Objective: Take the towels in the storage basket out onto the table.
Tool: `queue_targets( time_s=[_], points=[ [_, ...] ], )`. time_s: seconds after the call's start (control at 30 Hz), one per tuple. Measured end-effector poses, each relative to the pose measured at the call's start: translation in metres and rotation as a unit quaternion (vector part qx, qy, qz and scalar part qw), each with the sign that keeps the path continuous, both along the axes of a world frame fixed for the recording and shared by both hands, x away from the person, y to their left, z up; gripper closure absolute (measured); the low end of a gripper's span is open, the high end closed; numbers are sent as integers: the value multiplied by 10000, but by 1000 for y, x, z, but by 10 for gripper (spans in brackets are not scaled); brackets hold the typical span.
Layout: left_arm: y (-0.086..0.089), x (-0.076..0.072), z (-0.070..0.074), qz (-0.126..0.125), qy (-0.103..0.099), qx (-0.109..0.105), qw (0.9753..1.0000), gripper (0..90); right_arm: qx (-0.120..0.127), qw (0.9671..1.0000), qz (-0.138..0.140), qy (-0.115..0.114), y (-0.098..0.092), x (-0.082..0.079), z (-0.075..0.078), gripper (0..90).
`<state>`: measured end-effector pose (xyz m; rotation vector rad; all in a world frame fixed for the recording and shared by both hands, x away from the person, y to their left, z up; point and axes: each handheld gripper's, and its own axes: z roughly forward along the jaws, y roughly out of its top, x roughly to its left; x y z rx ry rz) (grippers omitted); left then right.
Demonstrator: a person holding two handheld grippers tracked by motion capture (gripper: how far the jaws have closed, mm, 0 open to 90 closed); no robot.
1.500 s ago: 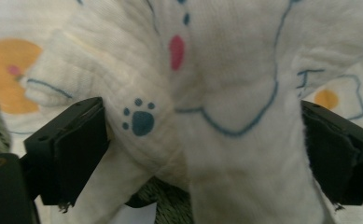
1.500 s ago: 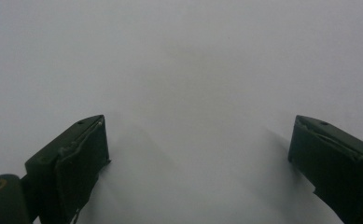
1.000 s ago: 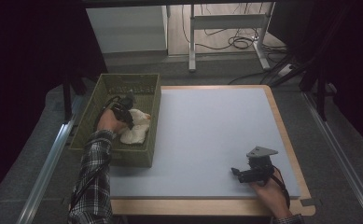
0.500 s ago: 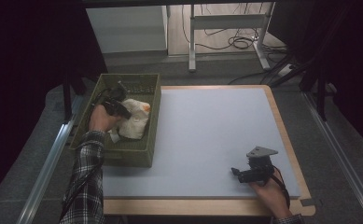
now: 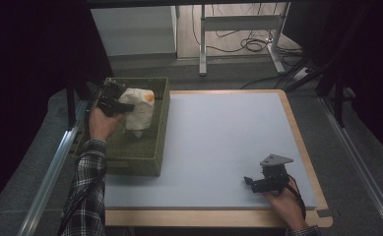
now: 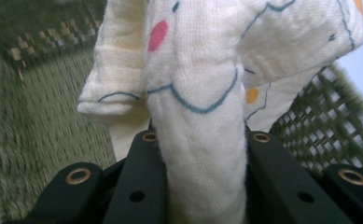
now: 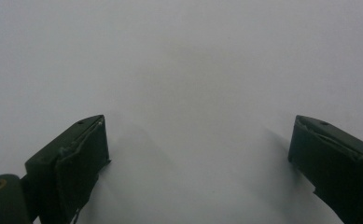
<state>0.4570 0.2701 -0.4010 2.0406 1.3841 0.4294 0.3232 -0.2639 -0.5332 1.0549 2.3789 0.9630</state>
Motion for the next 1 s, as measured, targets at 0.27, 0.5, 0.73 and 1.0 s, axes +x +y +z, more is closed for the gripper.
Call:
queue_targets(
  time_s=[0.27, 0.5, 0.73, 1.0],
  points=[
    [-9, -5, 24, -170, -254, -47, 9995, 772, 1, 10000, -1, 0, 0, 0, 0, 50],
    [-22, -8, 47, -353, -337, 84, 9988, 772, 8, 10000, -3, 3, 0, 0, 0, 50],
    [-49, -10, 71, -657, -334, 187, 9971, 771, 7, 10000, 8, 2, 0, 0, 0, 50],
    [-83, -10, 80, -1041, -301, 342, 9935, 769, 10, 10000, 2, 8, 0, 0, 0, 50]
  ],
)
